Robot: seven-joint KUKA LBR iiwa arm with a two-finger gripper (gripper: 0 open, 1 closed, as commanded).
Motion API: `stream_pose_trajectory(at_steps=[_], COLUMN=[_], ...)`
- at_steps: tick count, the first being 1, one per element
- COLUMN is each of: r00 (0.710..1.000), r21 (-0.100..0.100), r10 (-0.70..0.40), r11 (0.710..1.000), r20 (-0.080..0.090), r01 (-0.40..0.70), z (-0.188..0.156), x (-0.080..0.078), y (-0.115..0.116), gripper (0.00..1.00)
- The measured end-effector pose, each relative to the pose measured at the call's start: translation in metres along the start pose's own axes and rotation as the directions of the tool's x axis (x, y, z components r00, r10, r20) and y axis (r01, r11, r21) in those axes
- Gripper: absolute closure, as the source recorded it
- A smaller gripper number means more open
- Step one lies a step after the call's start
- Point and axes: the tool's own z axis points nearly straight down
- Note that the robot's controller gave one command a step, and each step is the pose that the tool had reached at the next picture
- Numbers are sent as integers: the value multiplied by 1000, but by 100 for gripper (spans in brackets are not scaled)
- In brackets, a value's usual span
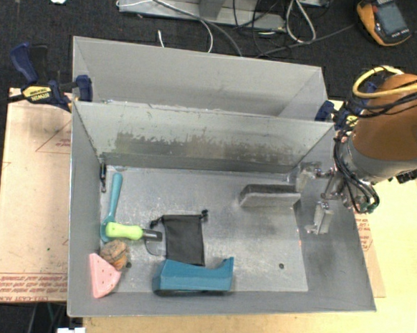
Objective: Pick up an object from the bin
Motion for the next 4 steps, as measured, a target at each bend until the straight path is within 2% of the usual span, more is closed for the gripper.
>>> stream_pose_trajectory(at_steps=[1, 2, 3, 4], r00=[1000, 1000, 999, 973], r21=[1, 0, 3, 5], r10=[-2, 25, -47, -231], r11=[1000, 1000, 999, 973], r20=[6, 5, 14, 19], r01=[2, -25, 47, 231], z=[-4, -66, -37, 17], x=[-2, -10, -28, -66], y=[0, 18, 31, 60], gripper=[0, 0, 0, 0])
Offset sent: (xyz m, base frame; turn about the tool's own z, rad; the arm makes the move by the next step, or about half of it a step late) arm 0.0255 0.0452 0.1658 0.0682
